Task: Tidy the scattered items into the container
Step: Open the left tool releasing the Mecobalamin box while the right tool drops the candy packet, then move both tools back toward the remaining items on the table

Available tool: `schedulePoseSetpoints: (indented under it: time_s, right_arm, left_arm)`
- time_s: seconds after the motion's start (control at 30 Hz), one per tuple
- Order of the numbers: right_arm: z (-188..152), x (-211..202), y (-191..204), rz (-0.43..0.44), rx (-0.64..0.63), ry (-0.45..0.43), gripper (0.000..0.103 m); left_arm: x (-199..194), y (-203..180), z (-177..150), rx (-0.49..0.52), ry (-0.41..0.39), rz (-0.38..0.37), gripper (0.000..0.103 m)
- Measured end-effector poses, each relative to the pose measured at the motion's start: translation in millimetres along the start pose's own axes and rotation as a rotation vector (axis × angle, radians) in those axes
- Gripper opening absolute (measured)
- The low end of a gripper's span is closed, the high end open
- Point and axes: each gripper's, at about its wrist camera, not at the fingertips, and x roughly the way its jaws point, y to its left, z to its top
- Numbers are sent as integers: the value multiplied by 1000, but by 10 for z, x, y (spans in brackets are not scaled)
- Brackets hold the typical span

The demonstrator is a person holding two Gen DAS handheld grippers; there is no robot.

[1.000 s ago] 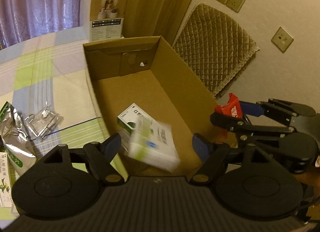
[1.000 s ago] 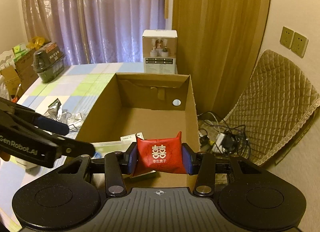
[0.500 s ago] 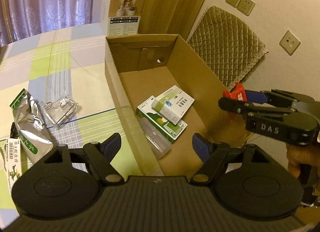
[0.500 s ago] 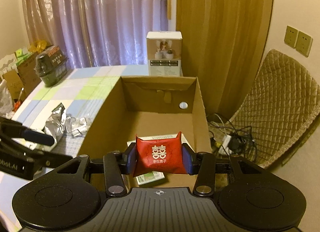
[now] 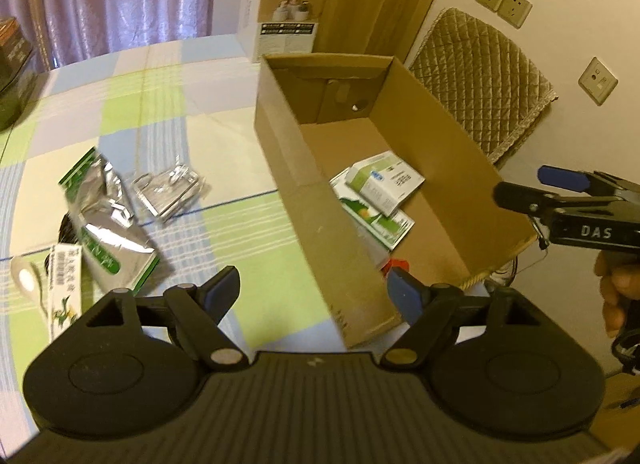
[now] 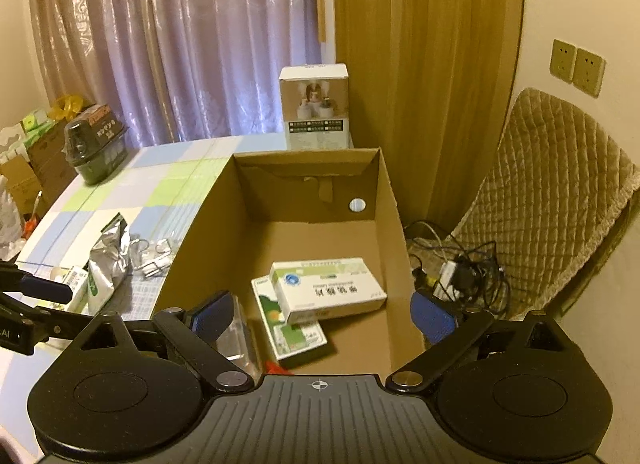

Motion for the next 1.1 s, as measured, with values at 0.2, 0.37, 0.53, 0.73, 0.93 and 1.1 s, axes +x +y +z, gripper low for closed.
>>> schedulePoseSetpoints:
  time_s: [0.2, 0.37, 0.53, 0.73, 0.93, 1.1]
  right_arm:
    - [-89, -162, 144, 16, 3, 8, 100]
    - [-124, -340, 394, 46, -15, -2, 100]
    - [-169, -469, 770, 100, -59, -20, 100]
    - [-182, -561, 1184, 157, -79, -33, 100]
    - [-263, -570, 1532, 210, -120, -24, 100]
    - [-376, -489, 1784, 254, -141, 1, 100]
  left_arm:
    - [-166, 67, -164, -12, -2, 16, 80]
    - [-388, 113, -294, -12, -20, 30, 85]
    - [-640, 237, -465, 8, -33, 85, 89]
    - [-1001, 523, -739, 31, -46, 188, 101]
    - [-1294, 1048, -1108, -32, -25, 297, 102]
    - [-1451, 1333, -1363, -90, -14, 336, 102]
